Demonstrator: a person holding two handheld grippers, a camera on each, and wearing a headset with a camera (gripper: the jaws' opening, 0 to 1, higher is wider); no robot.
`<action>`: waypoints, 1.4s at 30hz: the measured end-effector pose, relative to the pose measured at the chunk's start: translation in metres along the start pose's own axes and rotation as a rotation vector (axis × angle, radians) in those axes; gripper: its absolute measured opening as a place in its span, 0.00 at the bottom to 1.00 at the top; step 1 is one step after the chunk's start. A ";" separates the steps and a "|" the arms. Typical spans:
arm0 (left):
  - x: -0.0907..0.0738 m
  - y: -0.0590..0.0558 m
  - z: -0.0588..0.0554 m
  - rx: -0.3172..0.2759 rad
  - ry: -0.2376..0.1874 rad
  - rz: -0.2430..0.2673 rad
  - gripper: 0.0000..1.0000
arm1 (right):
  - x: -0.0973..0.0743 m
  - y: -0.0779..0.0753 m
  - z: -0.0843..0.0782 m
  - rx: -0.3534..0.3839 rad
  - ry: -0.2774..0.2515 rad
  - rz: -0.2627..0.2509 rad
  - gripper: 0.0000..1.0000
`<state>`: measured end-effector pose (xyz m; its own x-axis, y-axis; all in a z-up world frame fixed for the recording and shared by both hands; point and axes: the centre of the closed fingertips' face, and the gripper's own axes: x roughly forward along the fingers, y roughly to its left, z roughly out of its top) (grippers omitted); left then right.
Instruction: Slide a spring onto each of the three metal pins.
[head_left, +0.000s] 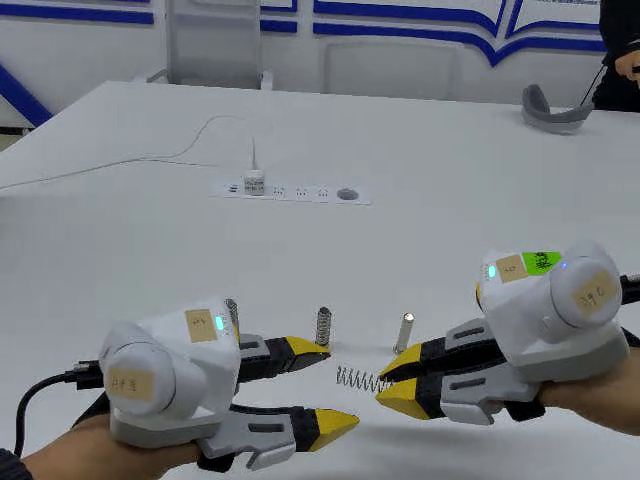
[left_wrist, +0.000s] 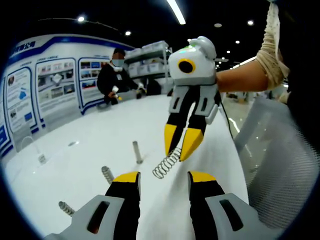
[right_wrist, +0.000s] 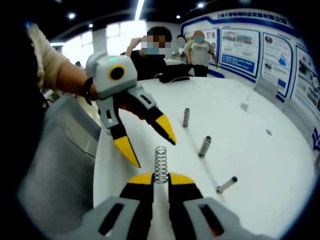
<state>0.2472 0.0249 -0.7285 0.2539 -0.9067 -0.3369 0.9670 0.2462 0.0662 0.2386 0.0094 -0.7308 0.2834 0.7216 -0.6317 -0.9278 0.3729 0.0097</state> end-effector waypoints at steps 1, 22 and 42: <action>0.000 -0.001 0.000 0.003 0.001 -0.005 0.38 | 0.000 0.001 0.000 -0.003 0.003 0.005 0.12; 0.005 -0.026 -0.006 0.070 0.037 -0.077 0.23 | -0.002 0.021 -0.007 -0.045 0.078 0.067 0.12; 0.007 -0.033 -0.006 0.106 0.052 -0.105 0.12 | -0.013 0.028 0.008 -0.026 0.054 0.088 0.12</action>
<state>0.2171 0.0129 -0.7390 0.1526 -0.9060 -0.3948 0.9858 0.1113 0.1257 0.2103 0.0148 -0.7159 0.1874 0.7184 -0.6699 -0.9548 0.2934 0.0475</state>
